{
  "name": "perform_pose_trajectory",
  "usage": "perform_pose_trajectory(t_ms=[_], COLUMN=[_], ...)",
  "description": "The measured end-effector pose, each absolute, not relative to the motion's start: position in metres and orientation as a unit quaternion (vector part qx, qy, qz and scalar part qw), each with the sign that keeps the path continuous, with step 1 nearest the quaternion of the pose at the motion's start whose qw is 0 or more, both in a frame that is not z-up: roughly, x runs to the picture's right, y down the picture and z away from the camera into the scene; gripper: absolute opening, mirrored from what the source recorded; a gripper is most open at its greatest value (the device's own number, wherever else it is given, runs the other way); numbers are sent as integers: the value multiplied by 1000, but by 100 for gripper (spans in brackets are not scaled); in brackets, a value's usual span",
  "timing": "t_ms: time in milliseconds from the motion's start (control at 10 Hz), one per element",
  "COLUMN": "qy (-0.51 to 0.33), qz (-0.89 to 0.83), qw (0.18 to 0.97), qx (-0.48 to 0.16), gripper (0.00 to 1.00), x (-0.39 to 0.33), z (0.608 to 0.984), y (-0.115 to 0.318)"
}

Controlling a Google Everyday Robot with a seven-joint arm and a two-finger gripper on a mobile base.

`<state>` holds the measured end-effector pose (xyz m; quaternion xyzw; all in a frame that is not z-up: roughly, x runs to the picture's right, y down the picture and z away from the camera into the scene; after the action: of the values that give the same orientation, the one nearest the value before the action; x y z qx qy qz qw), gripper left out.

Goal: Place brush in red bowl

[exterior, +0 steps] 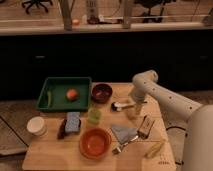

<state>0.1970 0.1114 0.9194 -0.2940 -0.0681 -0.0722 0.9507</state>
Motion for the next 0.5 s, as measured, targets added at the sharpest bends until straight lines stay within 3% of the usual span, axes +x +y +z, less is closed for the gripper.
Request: perform_pose_trajectory(t_ms=[200,500], qy=[-68,-69], qz=[-69,-65], qw=[950,949], qx=[-298,-301], gripper=[76,50], x=[198,198], z=[921,924], y=[113,114])
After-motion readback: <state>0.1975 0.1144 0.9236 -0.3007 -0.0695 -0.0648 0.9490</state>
